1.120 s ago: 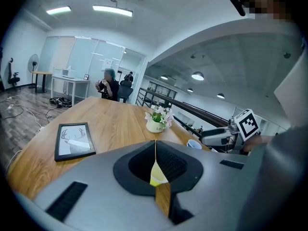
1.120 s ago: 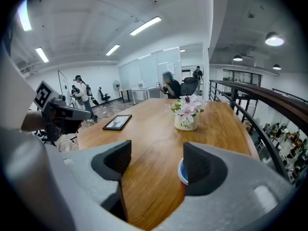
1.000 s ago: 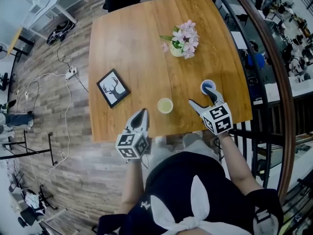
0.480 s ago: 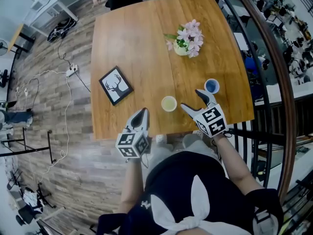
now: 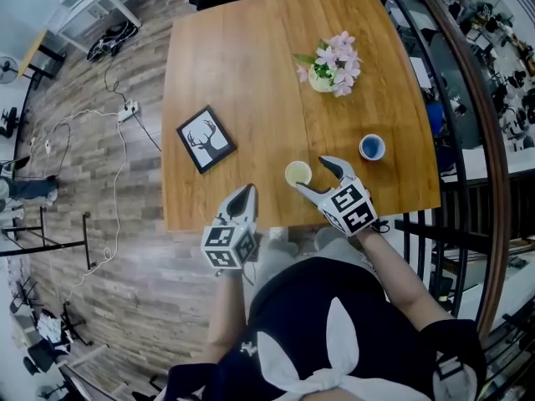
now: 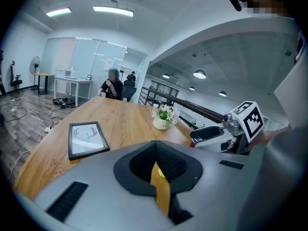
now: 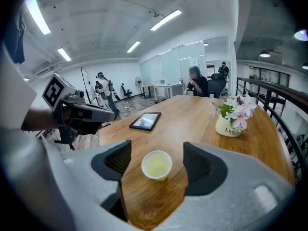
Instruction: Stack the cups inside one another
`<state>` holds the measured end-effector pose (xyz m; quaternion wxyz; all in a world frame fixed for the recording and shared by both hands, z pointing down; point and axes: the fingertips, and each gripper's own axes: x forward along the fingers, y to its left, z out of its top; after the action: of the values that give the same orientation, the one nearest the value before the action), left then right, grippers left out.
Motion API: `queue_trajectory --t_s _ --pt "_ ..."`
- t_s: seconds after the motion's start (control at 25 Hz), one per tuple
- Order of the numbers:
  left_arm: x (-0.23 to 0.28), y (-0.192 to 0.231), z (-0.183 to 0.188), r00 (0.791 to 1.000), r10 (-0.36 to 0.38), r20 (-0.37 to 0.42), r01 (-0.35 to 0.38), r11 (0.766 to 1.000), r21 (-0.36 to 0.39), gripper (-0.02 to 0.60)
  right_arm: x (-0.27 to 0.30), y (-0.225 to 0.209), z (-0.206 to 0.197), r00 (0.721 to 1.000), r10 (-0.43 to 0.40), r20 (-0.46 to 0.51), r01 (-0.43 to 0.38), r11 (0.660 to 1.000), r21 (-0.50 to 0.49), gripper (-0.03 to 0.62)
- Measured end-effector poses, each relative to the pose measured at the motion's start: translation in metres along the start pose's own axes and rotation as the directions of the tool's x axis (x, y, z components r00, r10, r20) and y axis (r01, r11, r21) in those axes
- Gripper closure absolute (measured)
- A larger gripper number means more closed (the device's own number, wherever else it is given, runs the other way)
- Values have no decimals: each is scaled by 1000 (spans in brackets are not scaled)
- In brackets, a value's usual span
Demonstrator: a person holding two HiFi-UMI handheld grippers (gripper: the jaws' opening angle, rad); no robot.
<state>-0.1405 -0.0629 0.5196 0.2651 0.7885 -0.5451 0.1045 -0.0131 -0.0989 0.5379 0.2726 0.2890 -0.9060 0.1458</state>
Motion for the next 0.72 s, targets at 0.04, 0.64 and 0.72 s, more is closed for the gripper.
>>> queue_trajectory --t_s 0.04,0.64,0.72 --pt "-1 2 -1 1000 1 -2 -1 1000 -2 565 3 3 1 1000 8 -4 -8 1000 -7 260" --pt "-1 39 -3 1000 15 -27 -16 1000 -21 565 53 11 -21 994 -4 -105 2 1000 -24 220" --pt "1 43 -4 999 16 -32 -17 1000 -25 565 58 11 -26 991 -7 -135 5 1000 -18 220"
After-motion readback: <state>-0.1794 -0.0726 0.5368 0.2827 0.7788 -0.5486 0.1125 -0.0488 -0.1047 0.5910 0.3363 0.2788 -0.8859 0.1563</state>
